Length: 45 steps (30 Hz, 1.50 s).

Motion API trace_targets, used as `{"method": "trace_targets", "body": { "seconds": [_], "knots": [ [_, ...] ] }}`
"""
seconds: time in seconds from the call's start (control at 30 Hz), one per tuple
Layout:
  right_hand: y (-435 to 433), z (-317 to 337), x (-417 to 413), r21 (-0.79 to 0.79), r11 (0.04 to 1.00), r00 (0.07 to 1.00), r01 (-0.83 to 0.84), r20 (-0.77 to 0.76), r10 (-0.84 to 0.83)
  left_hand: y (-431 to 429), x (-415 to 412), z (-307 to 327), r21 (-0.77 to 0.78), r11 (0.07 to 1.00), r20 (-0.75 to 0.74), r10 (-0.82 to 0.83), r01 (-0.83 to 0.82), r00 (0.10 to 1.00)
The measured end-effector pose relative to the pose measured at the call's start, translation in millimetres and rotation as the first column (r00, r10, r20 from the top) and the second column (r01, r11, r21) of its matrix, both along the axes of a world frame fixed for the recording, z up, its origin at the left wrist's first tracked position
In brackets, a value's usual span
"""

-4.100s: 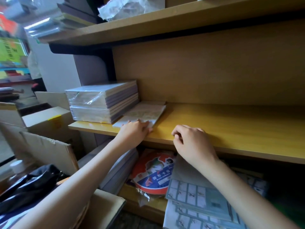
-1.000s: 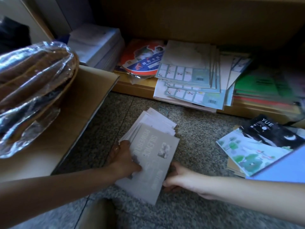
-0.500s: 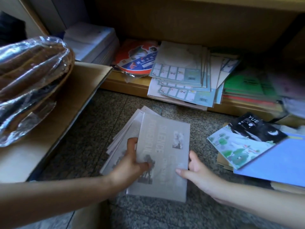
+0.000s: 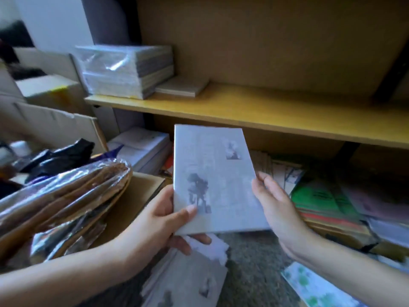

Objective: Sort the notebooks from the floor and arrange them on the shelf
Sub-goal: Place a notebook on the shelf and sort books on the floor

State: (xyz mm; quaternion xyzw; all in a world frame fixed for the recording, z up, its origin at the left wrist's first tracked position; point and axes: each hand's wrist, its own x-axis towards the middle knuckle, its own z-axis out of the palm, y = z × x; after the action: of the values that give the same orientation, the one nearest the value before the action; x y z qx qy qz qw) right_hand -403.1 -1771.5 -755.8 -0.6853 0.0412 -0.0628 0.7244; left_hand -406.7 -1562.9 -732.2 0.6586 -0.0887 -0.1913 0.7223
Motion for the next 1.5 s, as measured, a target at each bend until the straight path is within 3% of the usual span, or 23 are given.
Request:
{"method": "trace_targets", "body": {
  "seconds": [0.17, 0.3, 0.4, 0.43, 0.47, 0.5, 0.53, 0.57, 0.6, 0.67, 0.7, 0.8, 0.87, 0.93, 1.03, 1.1, 1.17, 1.2, 1.3, 1.4, 1.5],
  "knots": [
    [10, 48, 20, -0.076, 0.968, 0.964, -0.238, 0.108, 0.245, -3, 45, 47, -0.106, 0.970, 0.173, 0.236, -0.220, 0.956],
    [12, 70, 71, -0.153, 0.980, 0.974, -0.130, 0.163, 0.155, -3, 109, 79, -0.107, 0.952, 0.105, 0.299, -0.288, 0.948],
    [7, 82, 116, -0.354, 0.935, 0.971, -0.010, 0.221, 0.094, 1, 168, 100, -0.098, 0.948, -0.044, 0.298, -0.301, 0.954],
    [0, 83, 130, -0.484, 0.875, 0.965, 0.020, 0.238, 0.109, 4, 185, 103, -0.109, 0.945, -0.108, 0.296, -0.307, 0.949],
    [-9, 82, 142, -0.669, 0.742, 0.961, 0.045, 0.231, 0.151, 6, 201, 104, -0.131, 0.942, -0.165, 0.285, -0.307, 0.944],
    [-19, 83, 152, -0.853, 0.518, 0.960, 0.058, 0.190, 0.205, 9, 215, 103, -0.158, 0.938, -0.219, 0.270, -0.307, 0.938],
    [-30, 84, 161, -0.955, 0.294, 0.961, 0.045, 0.122, 0.248, 11, 226, 100, -0.186, 0.933, -0.266, 0.253, -0.307, 0.930],
    [-40, 87, 168, -0.988, 0.153, 0.963, 0.000, 0.042, 0.268, 13, 235, 98, -0.194, 0.931, -0.296, 0.244, -0.308, 0.924],
    [-48, 88, 173, -0.990, 0.121, 0.963, -0.071, -0.036, 0.267, 16, 243, 93, -0.181, 0.933, -0.307, 0.247, -0.311, 0.919],
    [-59, 87, 180, -0.964, 0.206, 0.959, -0.166, -0.110, 0.260, 18, 257, 84, -0.155, 0.922, -0.281, 0.304, -0.355, 0.910],
    [-60, 85, 181, -0.968, 0.199, 0.961, -0.152, -0.098, 0.257, 19, 262, 80, -0.147, 0.905, -0.252, 0.357, -0.400, 0.900],
    [-57, 75, 182, -1.000, 0.020, 0.971, 0.000, 0.004, 0.240, 19, 277, 68, -0.083, 0.834, -0.019, 0.545, -0.545, 0.838],
    [-55, 72, 183, -0.999, -0.005, 0.970, 0.053, 0.050, 0.236, 16, 278, 59, 0.072, 0.779, 0.250, 0.590, -0.622, 0.768],
    [-56, 70, 182, -0.998, -0.002, 0.970, 0.065, 0.063, 0.233, 5, 270, 53, 0.200, 0.725, 0.485, 0.511, -0.659, 0.709],
    [-55, 67, 181, -0.997, -0.015, 0.972, 0.081, 0.075, 0.221, -13, 254, 36, 0.407, 0.584, 0.807, 0.130, -0.703, 0.576],
    [-54, 65, 180, -0.995, -0.019, 0.973, 0.099, 0.093, 0.210, -21, 250, 27, 0.572, 0.384, 0.816, -0.176, -0.725, 0.551],
    [-52, 64, 179, -0.993, -0.025, 0.974, 0.112, 0.105, 0.200, -25, 250, 25, 0.671, 0.210, 0.736, -0.311, -0.711, 0.602],
    [-52, 64, 179, -0.993, -0.029, 0.975, 0.116, 0.108, 0.195, -28, 251, 27, 0.693, 0.176, 0.710, -0.331, -0.699, 0.621],
    [-51, 64, 179, -0.993, -0.032, 0.976, 0.116, 0.108, 0.188, -32, 258, 37, 0.739, 0.211, 0.667, -0.363, -0.639, 0.651],
    [-51, 64, 179, -0.992, -0.031, 0.976, 0.123, 0.115, 0.184, -34, 259, 41, 0.701, 0.293, 0.713, -0.242, -0.651, 0.658],
    [-51, 61, 179, -0.990, -0.037, 0.974, 0.138, 0.129, 0.184, -35, 246, 33, 0.591, 0.152, 0.805, -0.178, -0.792, 0.566]
  ]
}}
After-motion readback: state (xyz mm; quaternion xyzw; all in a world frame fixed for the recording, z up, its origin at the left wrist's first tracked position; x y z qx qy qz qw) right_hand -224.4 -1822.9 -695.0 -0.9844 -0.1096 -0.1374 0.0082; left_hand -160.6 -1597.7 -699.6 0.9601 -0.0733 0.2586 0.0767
